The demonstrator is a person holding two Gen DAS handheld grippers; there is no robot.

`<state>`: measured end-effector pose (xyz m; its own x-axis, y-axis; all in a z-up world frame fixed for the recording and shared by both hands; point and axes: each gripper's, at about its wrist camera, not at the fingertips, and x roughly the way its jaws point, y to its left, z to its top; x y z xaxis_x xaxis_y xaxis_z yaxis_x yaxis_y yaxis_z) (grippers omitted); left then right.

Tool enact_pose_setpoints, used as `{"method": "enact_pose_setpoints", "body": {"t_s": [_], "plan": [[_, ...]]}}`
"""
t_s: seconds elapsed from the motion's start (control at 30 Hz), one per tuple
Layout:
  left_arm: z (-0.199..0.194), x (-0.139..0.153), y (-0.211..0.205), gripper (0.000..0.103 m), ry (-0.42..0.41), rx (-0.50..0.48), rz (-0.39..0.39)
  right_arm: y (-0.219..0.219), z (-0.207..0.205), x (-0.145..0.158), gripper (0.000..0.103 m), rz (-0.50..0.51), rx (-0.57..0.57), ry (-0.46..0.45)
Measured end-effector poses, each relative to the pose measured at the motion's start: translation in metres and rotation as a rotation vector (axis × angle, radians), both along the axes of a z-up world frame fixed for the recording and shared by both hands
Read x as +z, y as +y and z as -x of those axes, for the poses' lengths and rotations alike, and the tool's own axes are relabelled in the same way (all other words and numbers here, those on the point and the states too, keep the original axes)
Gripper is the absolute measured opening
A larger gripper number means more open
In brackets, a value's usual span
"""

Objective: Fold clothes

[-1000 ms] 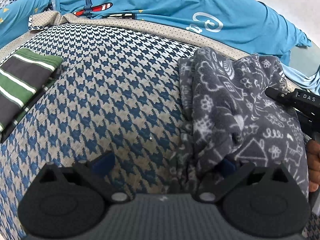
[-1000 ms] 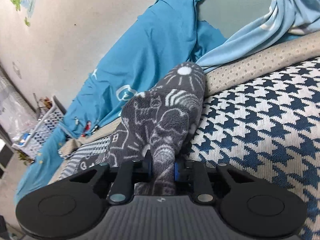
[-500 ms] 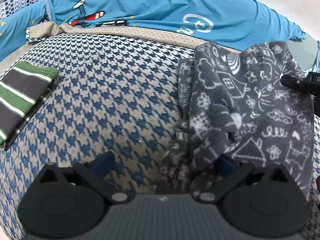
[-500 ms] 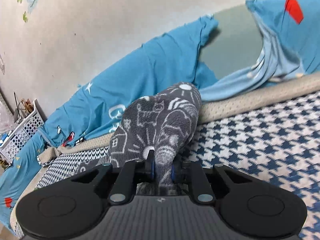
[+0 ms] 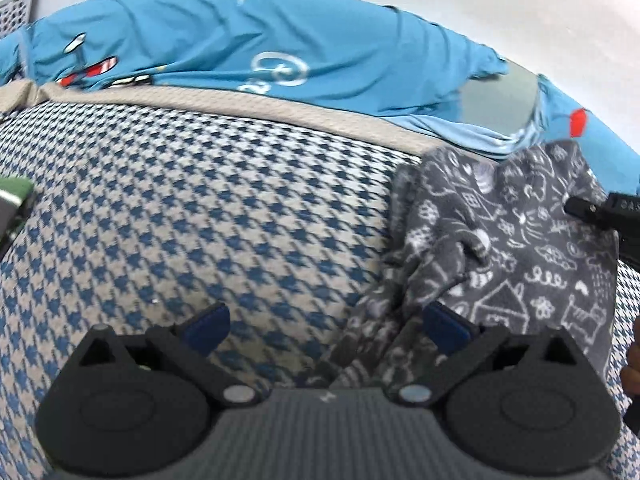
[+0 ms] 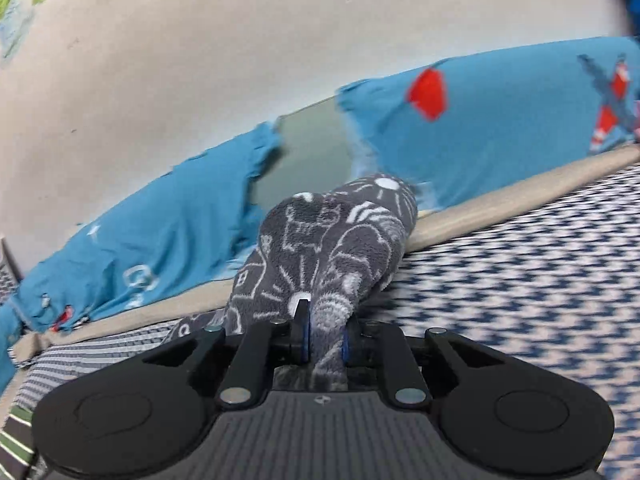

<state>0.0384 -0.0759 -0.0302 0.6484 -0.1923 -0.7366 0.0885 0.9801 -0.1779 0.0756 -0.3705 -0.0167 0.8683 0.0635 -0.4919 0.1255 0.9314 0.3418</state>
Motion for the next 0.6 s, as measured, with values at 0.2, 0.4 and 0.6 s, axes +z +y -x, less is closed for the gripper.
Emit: {"method": "enact_pose_setpoints", "body": {"t_s": [0.2,0.4,0.6], "plan": [[0.008,0.0,-0.015,0.103,-0.021,-0.027,-0.018,-0.034,0.031,0.004,0.014,0.044,-0.086,0.026],[0.014,0.0,-0.02,0.103,-0.029,-0.047,-0.024,-0.068,0.058,-0.002,0.014,0.063,-0.171,0.038],[0.02,-0.002,-0.025,0.103,-0.017,-0.07,-0.05,-0.094,0.079,-0.013,0.014,0.09,-0.246,0.077]]}}
